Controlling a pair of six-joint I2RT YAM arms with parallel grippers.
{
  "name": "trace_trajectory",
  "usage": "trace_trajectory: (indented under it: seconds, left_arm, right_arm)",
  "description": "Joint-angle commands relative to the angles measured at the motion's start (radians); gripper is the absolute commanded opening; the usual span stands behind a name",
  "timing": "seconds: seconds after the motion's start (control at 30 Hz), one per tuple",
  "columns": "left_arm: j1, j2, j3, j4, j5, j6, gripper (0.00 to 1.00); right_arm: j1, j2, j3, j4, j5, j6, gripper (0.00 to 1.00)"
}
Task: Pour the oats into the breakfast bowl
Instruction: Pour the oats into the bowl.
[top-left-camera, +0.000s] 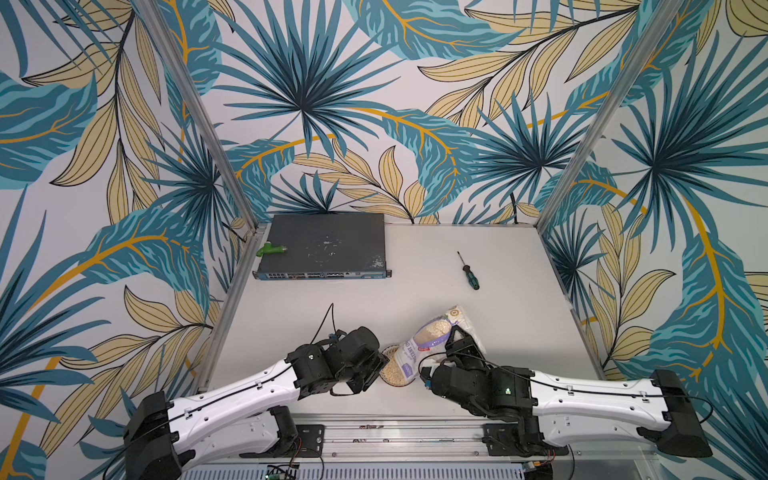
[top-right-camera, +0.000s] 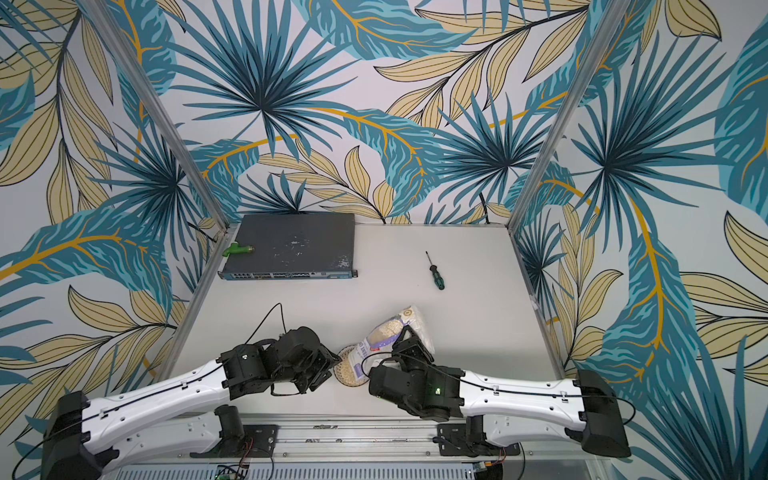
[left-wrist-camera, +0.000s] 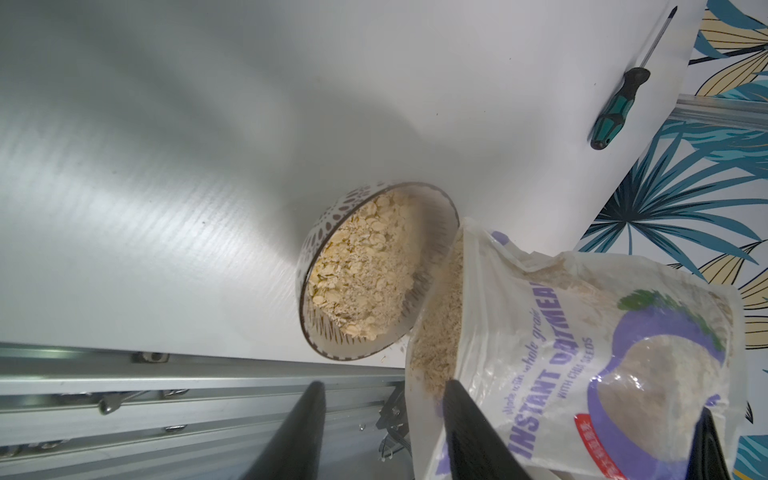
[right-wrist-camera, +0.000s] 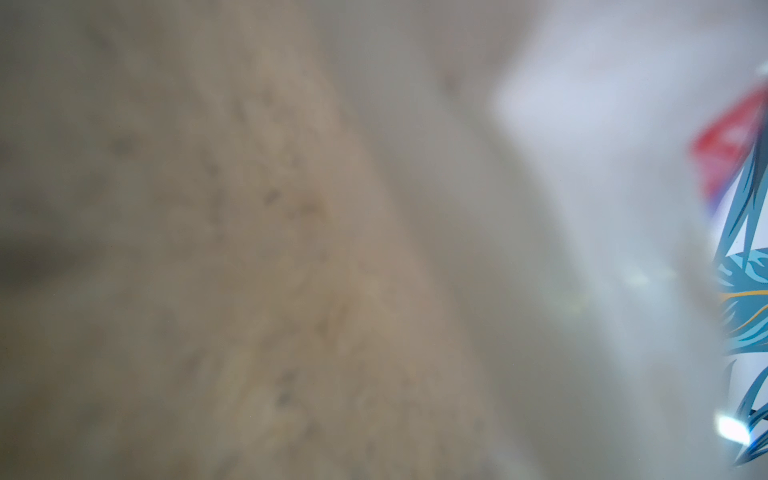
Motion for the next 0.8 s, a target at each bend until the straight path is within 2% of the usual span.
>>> trace_trajectory:
  seconds: [0.0, 0.1, 0.17, 0.2, 0.3, 0.4, 0.5, 0.77]
  left_arm:
    - [-0.003, -0.021, -0.003, -0.010, -0.011, 0.001, 0.50]
    - [-0.003, -0.020, -0.004, -0.010, -0.010, -0.004, 0.50]
    - [-0.003, -0.019, -0.002, -0.008, -0.011, -0.002, 0.50]
    - [-0.003, -0.018, 0.001, -0.010, -0.011, -0.001, 0.50]
    - [-0.003, -0.017, 0.005, -0.013, -0.014, -0.001, 0.50]
    - [-0.003, -0.016, 0.009, -0.013, -0.012, -0.001, 0.50]
    - [-0.003, -0.014, 0.013, -0.016, -0.017, 0.001, 0.50]
    - [-0.003, -0.004, 0.025, -0.019, -0.022, 0.003, 0.50]
  right_arm:
    - [-0.006, -0.011, 0.020, 0.019, 0.088, 0.039, 0.00]
    - [-0.007, -0.048, 0.019, 0.138, 0.105, -0.013, 0.00]
    - [-0.007, -0.023, 0.012, 0.002, 0.088, 0.063, 0.00]
    - [-0.008, -0.017, 0.008, -0.009, 0.096, 0.072, 0.00]
    - [-0.008, -0.057, -0.018, 0.166, 0.106, -0.022, 0.00]
    - [-0.009, -0.039, -0.044, 0.103, 0.096, 0.028, 0.00]
    - [-0.009, -0.062, -0.063, 0.147, 0.107, 0.040, 0.00]
    - [-0.008, -0.108, -0.091, 0.083, 0.080, 0.151, 0.00]
